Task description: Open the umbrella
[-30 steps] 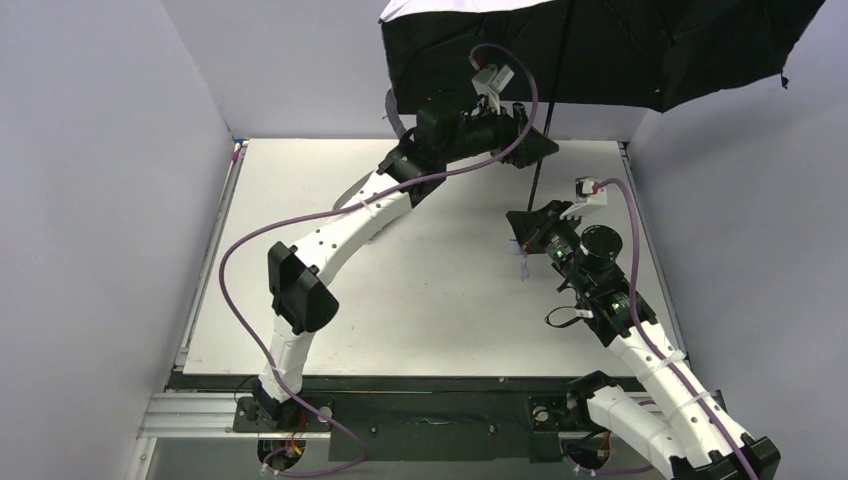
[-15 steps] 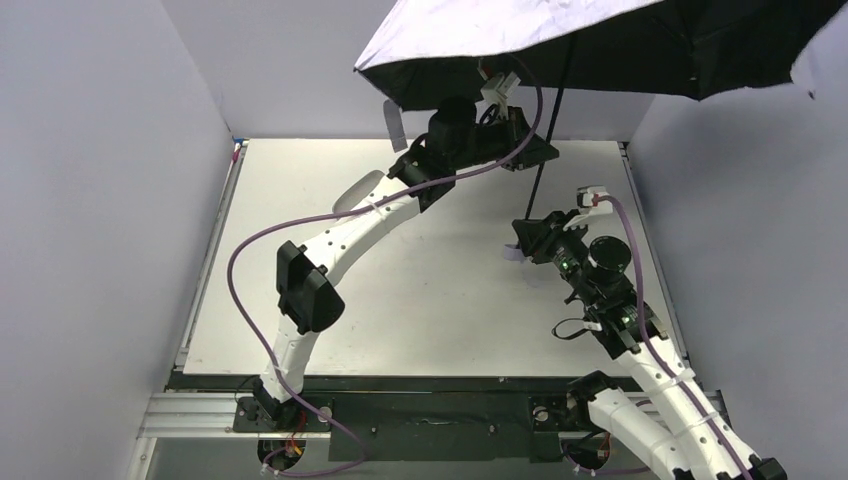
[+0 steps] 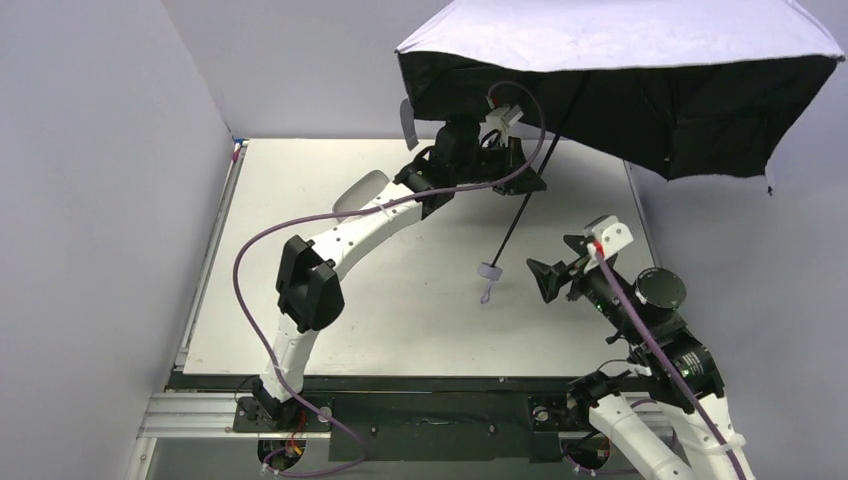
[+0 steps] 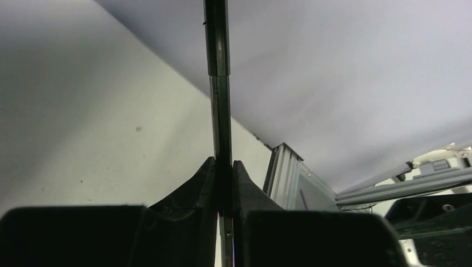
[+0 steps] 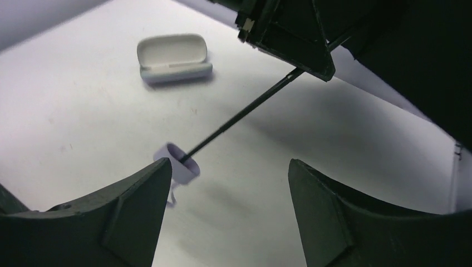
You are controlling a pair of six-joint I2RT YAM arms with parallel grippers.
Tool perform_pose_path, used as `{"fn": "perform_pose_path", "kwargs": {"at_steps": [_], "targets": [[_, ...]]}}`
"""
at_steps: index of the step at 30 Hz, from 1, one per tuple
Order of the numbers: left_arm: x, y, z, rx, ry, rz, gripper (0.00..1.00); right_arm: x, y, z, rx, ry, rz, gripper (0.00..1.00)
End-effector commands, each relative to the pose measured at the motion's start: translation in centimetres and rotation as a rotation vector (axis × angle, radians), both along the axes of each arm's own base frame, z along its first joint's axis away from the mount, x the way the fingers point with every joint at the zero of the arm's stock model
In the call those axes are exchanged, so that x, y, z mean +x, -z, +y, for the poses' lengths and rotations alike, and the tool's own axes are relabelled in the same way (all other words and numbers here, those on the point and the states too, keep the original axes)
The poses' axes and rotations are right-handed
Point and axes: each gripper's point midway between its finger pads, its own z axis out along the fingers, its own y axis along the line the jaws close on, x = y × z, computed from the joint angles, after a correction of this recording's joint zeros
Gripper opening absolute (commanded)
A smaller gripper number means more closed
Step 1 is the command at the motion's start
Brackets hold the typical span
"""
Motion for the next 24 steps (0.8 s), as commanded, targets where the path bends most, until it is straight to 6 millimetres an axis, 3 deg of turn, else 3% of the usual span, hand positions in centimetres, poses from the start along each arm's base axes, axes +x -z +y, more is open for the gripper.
{"fn": "perform_pose_path", "kwargs": {"at_steps": [1, 3, 4, 5, 6, 12, 19, 24], "targets": [[-1.7, -5.6, 1.2, -0.110, 0.062, -0.225, 0.00, -3.0, 4.8, -0.9, -0.328, -0.152, 0.051, 0.71], [-1.2, -3.7, 1.9, -0.060, 0.032, -0.255, 0.00, -3.3, 6.1, -1.6, -0.417, -0.165, 0.066, 0.69], [-1.1, -4.1, 2.4, -0.057, 0.017, -0.290, 0.00, -3.5, 6.9, -1.9, -0.449, -0.171, 0.085, 0.68], [-0.7, -3.1, 2.8, -0.038, 0.008, -0.283, 0.00, -3.7, 7.2, -2.1, -0.474, -0.182, 0.085, 0.68], [-0.4, -3.5, 3.4, -0.046, -0.002, -0.291, 0.00, -4.0, 7.9, -2.1, -0.490, -0.200, 0.102, 0.66], [0.0, -1.1, 6.4, -0.021, -0.006, -0.256, 0.00, -4.8, 11.2, -2.6, -0.617, -0.279, 0.148, 0.60], [-0.3, 3.1, 9.3, 0.059, 0.039, -0.235, 0.00, -4.1, 16.2, -3.8, -0.757, -0.288, 0.216, 0.43], [-1.1, 5.3, 10.3, 0.078, 0.072, -0.209, 0.00, -2.8, 17.3, -4.5, -0.799, -0.235, 0.183, 0.35]]}}
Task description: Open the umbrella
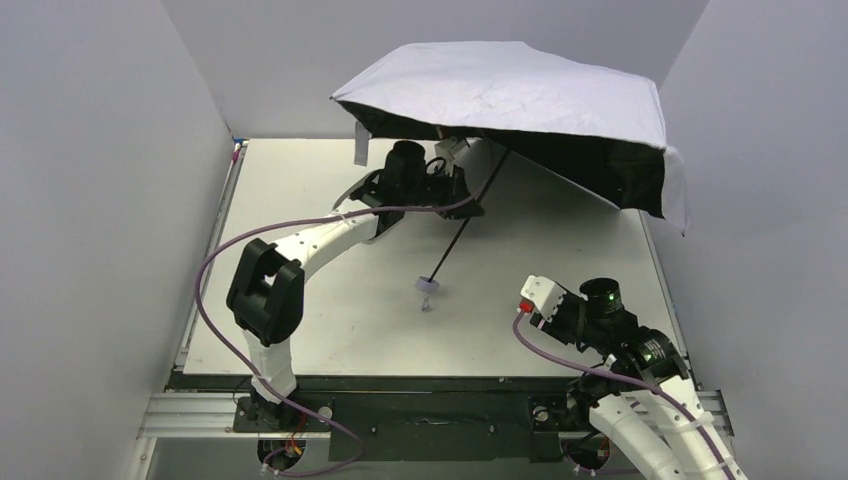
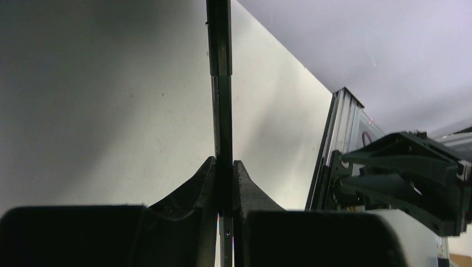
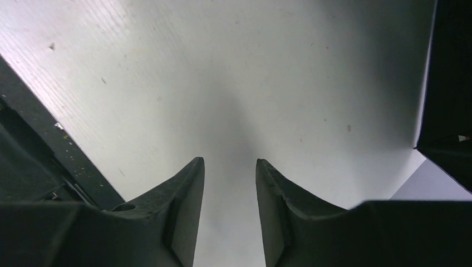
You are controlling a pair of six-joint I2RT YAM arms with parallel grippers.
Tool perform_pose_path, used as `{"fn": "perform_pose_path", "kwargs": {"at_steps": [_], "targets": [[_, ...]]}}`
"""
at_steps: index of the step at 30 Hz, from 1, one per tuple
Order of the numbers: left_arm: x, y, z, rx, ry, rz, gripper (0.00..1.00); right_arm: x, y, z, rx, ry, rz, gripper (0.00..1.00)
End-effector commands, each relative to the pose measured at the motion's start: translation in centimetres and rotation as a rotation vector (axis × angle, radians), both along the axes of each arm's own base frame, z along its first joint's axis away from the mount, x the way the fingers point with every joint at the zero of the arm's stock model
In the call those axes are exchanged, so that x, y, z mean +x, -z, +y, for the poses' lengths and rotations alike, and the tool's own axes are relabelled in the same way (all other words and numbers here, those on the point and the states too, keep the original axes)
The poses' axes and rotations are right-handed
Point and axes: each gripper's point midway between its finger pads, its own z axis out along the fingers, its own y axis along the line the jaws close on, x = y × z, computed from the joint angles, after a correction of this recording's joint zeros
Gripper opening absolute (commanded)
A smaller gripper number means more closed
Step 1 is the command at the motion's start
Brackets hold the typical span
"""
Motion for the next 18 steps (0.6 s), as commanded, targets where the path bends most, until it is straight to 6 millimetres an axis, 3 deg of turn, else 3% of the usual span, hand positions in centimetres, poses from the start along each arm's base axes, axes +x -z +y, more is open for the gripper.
{"fn": "perform_pose_path", "kwargs": {"at_steps": [1, 4, 12, 18], "targets": [[-2.1, -4.5, 0.4, -0.100, 0.087, -0.164, 0.00, 1.9, -0.2, -0.6, -0.046, 0.015, -0.113, 0.34], [-2.7, -3.3, 0.9, -0.087, 0.073, -0.147, 0.00, 2.1, 0.5, -0.7, -0.056, 0.014, -0.130, 0.32], [-4.7, -5.8, 0.4, -0.083, 0.032, -0.258, 0.00, 2.5, 2.2, -0.6, -0.075, 0.009, -0.120, 0.28], [-5.1, -7.3, 0.1, -0.105, -0.014, -0.254, 0.00, 2.9, 2.6, -0.3, -0.074, 0.015, -0.115, 0.22]]}}
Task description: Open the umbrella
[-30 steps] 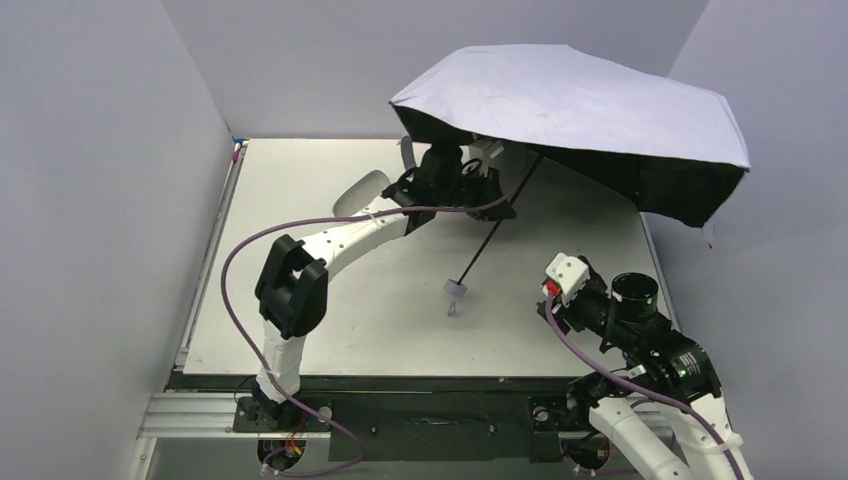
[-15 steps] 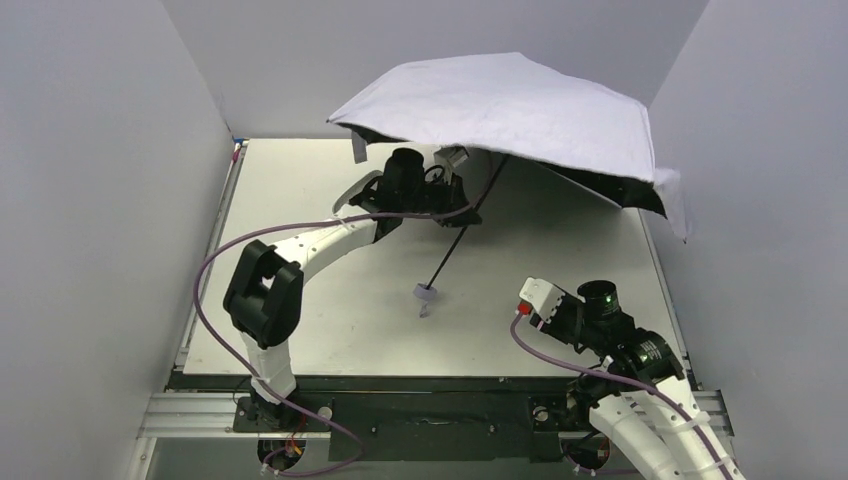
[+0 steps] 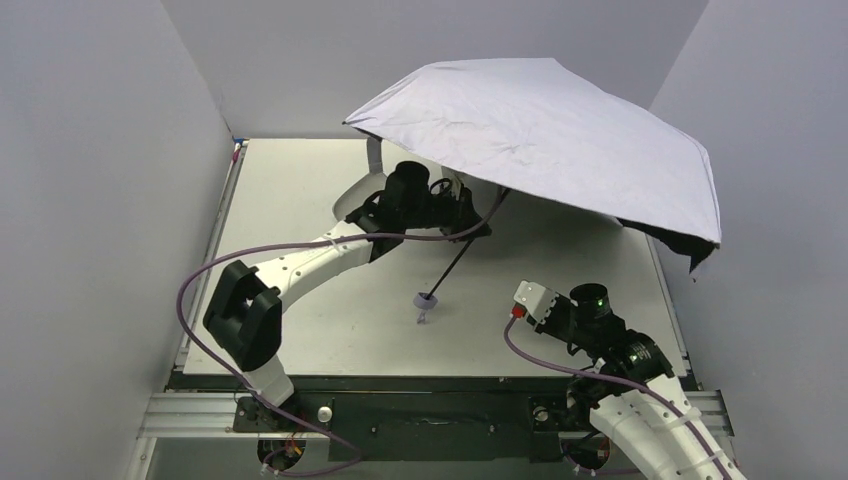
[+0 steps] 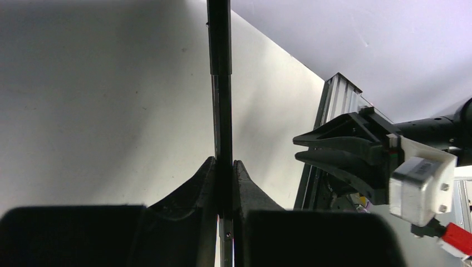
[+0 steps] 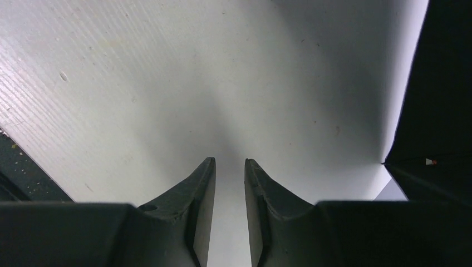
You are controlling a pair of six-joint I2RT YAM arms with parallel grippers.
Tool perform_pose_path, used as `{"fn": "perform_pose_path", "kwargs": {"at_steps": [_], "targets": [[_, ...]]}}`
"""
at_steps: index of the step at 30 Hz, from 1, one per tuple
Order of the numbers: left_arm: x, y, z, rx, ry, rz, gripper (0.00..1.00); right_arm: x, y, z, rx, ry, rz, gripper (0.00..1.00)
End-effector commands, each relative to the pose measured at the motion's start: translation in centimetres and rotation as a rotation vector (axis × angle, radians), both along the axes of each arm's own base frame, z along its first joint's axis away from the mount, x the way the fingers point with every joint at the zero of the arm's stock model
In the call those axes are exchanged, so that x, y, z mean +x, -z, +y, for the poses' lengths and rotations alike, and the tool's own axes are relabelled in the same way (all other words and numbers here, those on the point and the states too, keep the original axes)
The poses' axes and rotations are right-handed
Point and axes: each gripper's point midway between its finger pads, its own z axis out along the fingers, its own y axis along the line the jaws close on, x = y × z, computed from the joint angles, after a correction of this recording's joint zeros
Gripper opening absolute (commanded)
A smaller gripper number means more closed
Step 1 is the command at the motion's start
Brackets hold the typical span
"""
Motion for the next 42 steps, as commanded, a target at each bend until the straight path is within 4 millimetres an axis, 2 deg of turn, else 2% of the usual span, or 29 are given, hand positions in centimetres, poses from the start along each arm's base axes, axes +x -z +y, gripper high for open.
{"fn": "perform_pose_path", "kwargs": {"at_steps": [1, 5, 6, 8, 12, 20, 22, 23, 24, 26, 28, 31, 35, 37, 40, 42], "targets": [[0.1, -6.2, 0.1, -0.119, -0.037, -0.137, 0.00, 1.3, -0.7, 0.4, 0.011, 0.010, -0.049, 0.22], [0.3, -3.8, 1.0, -0.108, -0.089, -0.029, 0.00, 1.4, -0.8, 0.5, 0.008, 0.008, -0.061, 0.19], [0.3, -3.0, 1.3, -0.101, -0.097, -0.017, 0.00, 1.5, -0.8, 0.5, 0.007, 0.009, -0.066, 0.18], [0.3, -2.8, 1.6, -0.106, -0.108, -0.017, 0.00, 1.6, -0.8, 0.5, 0.007, 0.007, -0.066, 0.15], [-0.3, -0.1, 2.3, -0.079, -0.143, 0.014, 0.00, 1.8, -0.6, 0.7, 0.006, 0.005, -0.059, 0.12], [0.2, 2.3, 4.6, -0.030, -0.257, 0.027, 0.00, 2.4, -0.8, 1.3, 0.021, -0.003, -0.063, 0.10], [-0.1, 2.6, 5.0, -0.015, -0.258, 0.018, 0.07, 2.5, -1.0, 1.5, 0.021, -0.007, -0.065, 0.10], [-0.2, 2.7, 5.3, -0.003, -0.259, 0.007, 0.20, 2.6, -1.1, 1.5, 0.021, -0.008, -0.062, 0.10], [-0.2, 3.0, 5.6, 0.014, -0.261, -0.008, 0.28, 2.7, -1.3, 1.6, 0.023, -0.008, -0.065, 0.10], [-0.4, 3.2, 6.5, 0.049, -0.264, -0.035, 0.49, 2.7, -1.4, 1.7, 0.022, -0.015, -0.063, 0.10], [-0.5, 3.8, 7.6, 0.094, -0.264, -0.059, 0.58, 2.6, -1.5, 1.8, 0.023, -0.028, -0.063, 0.10], [-0.9, 5.0, 9.6, 0.185, -0.249, -0.099, 0.64, 2.6, -1.6, 2.1, 0.026, -0.042, -0.065, 0.10], [-1.4, 6.8, 13.1, 0.346, -0.222, -0.163, 0.76, 2.7, -1.5, 2.6, 0.027, -0.057, -0.055, 0.10], [-1.9, 7.6, 14.8, 0.434, -0.185, -0.216, 0.83, 2.8, -1.4, 2.9, 0.027, -0.067, -0.052, 0.10], [-2.9, 8.9, 17.5, 0.589, -0.118, -0.299, 0.99, 2.9, -1.4, 3.4, 0.029, -0.086, -0.047, 0.10], [-3.5, 9.9, 19.3, 0.689, -0.077, -0.343, 0.97, 2.9, -1.3, 3.7, 0.030, -0.097, -0.044, 0.11]]}}
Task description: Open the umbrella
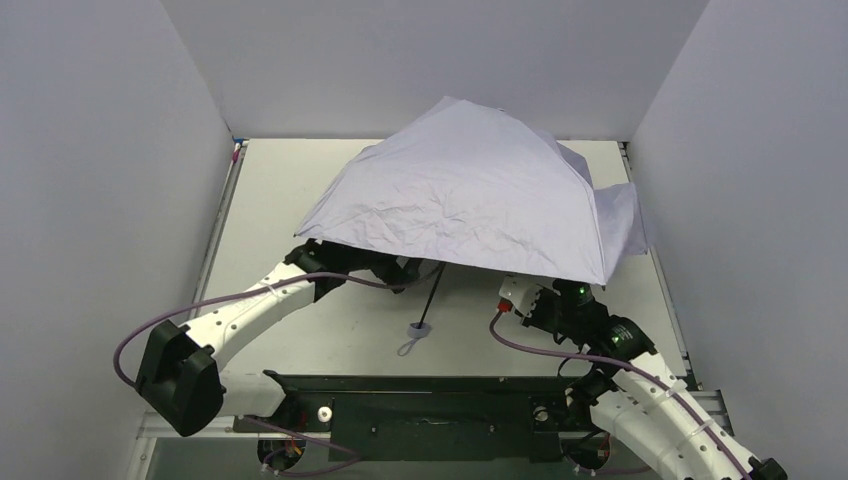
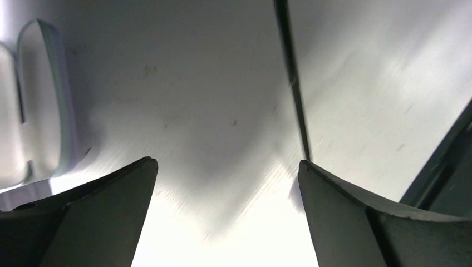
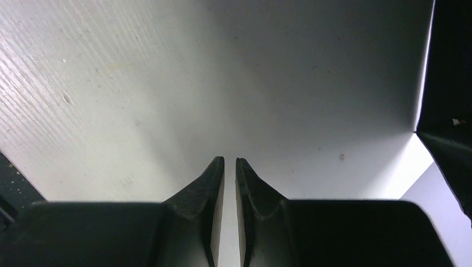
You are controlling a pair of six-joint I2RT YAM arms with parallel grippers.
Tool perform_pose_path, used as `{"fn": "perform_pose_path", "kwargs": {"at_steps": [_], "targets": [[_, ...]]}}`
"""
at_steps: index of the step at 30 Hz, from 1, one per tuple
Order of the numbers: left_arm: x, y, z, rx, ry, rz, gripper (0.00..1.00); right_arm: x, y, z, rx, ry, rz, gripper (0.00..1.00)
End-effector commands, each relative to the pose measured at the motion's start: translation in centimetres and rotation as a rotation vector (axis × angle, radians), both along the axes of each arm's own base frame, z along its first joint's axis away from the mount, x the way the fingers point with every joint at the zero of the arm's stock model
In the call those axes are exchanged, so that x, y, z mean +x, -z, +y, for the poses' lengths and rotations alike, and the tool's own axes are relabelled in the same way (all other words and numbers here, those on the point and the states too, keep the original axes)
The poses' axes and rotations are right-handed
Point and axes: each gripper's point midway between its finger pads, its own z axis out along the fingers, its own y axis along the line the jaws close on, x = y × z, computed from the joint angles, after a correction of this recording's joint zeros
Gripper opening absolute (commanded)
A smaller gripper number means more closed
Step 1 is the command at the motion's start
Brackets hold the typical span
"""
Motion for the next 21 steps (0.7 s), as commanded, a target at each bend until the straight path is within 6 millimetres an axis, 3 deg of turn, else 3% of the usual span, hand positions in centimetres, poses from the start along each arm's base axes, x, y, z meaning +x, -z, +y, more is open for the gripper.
{"fn": "perform_pose_path", "kwargs": {"at_steps": [1, 5, 8, 13, 15, 21], "targets": [[-1.6, 2.7, 5.2, 0.333, 0.131, -0.105, 0.97, 1.2, -2.2, 1.7, 0.051, -0.042, -0.066, 0.11], [-2.5, 4.0, 9.3, 0.514, 0.154, -0.113, 0.97, 1.4, -2.0, 1.9, 0.047, -0.031, -0.069, 0.24], [-2.6, 4.4, 11.9, 0.557, 0.127, -0.089, 0.97, 1.7, -2.6, 1.6, 0.056, -0.001, -0.095, 0.43], [0.3, 2.6, 16.3, 0.568, -0.196, -0.199, 0.97, 2.2, -3.8, 0.1, 0.059, 0.074, -0.190, 0.74], [0.9, 1.7, 17.7, 0.562, -0.296, -0.249, 0.97, 2.5, -4.1, -0.7, 0.068, 0.136, -0.233, 0.79], [1.2, 1.7, 21.8, 0.629, -0.476, -0.325, 0.97, 2.8, -4.9, -2.5, 0.078, 0.248, -0.300, 0.82]]}}
